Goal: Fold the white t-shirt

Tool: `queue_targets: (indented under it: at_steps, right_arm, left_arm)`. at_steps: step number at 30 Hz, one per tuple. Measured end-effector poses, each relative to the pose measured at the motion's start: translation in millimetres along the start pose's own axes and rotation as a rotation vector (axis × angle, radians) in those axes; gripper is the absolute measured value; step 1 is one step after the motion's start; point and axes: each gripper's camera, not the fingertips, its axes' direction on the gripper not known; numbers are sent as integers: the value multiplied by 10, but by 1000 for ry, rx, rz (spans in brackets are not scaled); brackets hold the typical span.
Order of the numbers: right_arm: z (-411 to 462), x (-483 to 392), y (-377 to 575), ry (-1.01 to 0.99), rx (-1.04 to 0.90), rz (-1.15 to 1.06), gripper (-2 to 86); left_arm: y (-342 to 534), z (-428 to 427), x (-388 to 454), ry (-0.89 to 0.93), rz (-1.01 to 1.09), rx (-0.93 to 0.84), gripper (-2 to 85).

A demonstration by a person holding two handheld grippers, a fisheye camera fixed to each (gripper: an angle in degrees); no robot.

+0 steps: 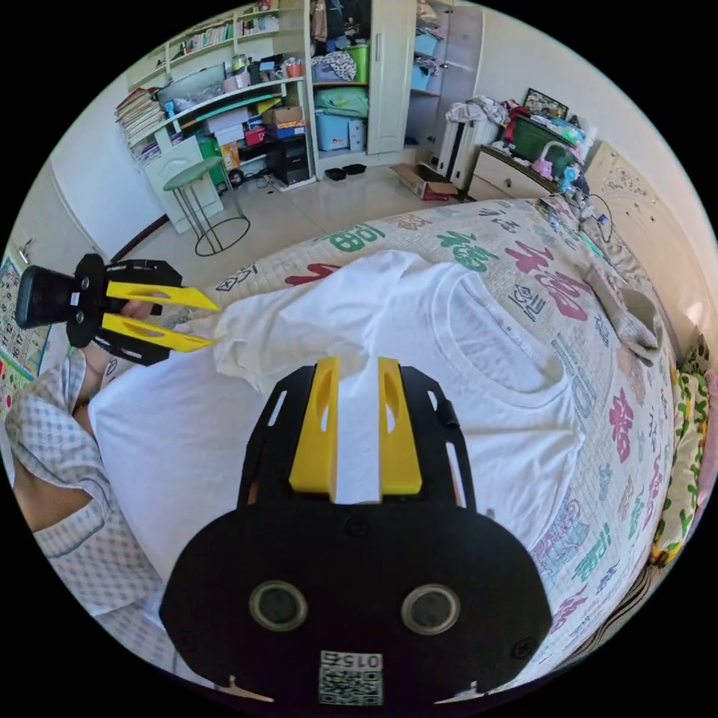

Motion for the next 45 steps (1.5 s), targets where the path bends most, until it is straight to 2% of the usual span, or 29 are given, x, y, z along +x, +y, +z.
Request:
queue_targets:
  at_steps: [2,4,8,10,14,20,24,26,29,32,36,41,42,45]
  right_arm:
    - [167,-66,-75,64,-64,-49,61]
    - [67,-46,-19,82,-18,-49,31]
    - [-444,22,419,165,154,-9,8]
    - [-478,32,621,185,104,-20,13]
    - [-339,222,929,132,-102,53,52]
    - [-706,375,941,23,51,93,64]
    - [-442,215,833,36,-89,5,54]
    - [-426,98,899,118,-97,-55,14]
    - [-543,56,1058,175,-113,-63,-1]
    - [-617,72,1260,149,-152,-52,1]
    - [-809,135,1410,121,-132,-1,19]
    - [-951,150,1489,98,-29,19,27]
    - [-938,144,1482,99,-34,14,27]
    - [-880,96,1488,139,-50,-16,8]
  left_arm:
    - [-129,220,63,-16,40,-58,17]
    - [-158,315,73,47,40,-65,6]
    - [-104,142,249,71,77,42,-2]
    - [-117,117,361,91,117,52,-3]
    - [-164,278,527,88,152,-12,-3]
    - [-193,-41,400,117,85,175,4]
    - [-401,414,577,139,199,15,7]
    - [-417,655,740,133,303,-78,0]
    - [-313,492,770,109,321,-2,-3]
    - [-116,332,686,123,284,74,-3]
    - [26,465,695,50,284,17,-2]
    - [-37,326,335,126,148,214,12]
    - [-86,368,338,136,160,203,14]
    - [-297,782,495,145,291,15,7]
